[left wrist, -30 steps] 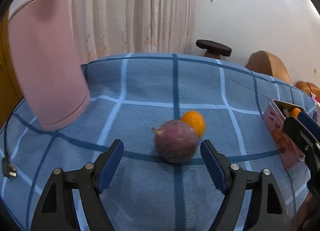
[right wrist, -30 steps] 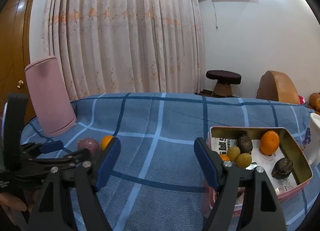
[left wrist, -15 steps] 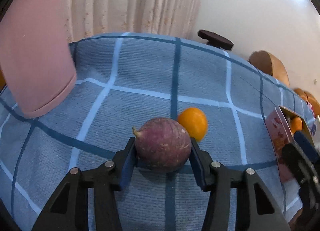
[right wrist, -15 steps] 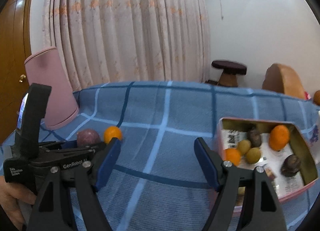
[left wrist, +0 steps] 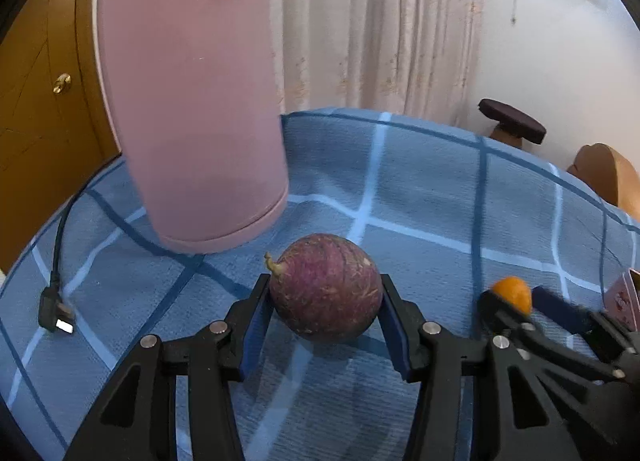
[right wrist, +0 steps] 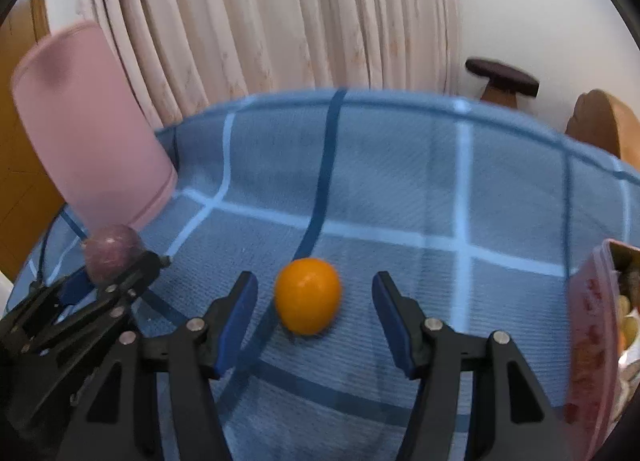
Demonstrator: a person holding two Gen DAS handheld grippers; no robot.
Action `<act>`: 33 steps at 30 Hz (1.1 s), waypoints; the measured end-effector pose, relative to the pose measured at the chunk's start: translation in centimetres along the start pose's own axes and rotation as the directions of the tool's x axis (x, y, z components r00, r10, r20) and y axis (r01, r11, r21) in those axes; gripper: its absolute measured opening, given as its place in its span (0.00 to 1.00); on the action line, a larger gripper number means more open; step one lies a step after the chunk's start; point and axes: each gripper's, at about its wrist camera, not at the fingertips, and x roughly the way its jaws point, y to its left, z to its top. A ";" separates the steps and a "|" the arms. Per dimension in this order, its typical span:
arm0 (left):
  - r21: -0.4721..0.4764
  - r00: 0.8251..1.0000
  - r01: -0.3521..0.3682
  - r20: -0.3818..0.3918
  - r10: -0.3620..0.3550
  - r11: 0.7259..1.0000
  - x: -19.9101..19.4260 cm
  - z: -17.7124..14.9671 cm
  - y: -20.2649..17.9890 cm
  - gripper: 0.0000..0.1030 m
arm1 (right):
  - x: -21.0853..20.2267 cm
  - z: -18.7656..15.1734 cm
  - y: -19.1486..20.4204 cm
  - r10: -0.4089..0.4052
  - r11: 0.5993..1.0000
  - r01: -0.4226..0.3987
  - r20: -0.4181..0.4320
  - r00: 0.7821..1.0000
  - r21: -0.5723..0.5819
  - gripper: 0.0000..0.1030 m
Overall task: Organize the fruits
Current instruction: 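Grasp the purple fruit with the left tool while the right tool grasps the orange, then lift the purple fruit and orange and carry them toward the pink tin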
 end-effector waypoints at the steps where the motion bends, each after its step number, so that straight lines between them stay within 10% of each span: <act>1: -0.005 1.000 0.003 -0.003 -0.003 1.000 0.1 0.0 0.1 0.51 | 0.8 0.1 0.3 0.005 1.000 -0.005 -0.038 0.999 -0.004 0.38; 9: 0.011 1.000 -0.007 -0.003 0.007 1.000 0.1 -0.1 -0.3 0.51 | -1.3 -0.9 0.2 -0.018 1.000 0.018 0.045 0.999 -0.007 0.36; 16: 0.043 1.000 0.007 0.014 -0.008 0.999 -0.5 -0.4 -1.3 0.51 | -6.6 -2.9 1.5 -0.142 0.981 0.172 0.270 0.952 -0.090 0.36; 33: 0.012 0.997 0.048 0.056 -0.048 0.999 -2.6 -1.8 -1.7 0.51 | -9.3 -5.3 1.0 -0.095 0.986 0.132 0.297 0.950 -0.106 0.36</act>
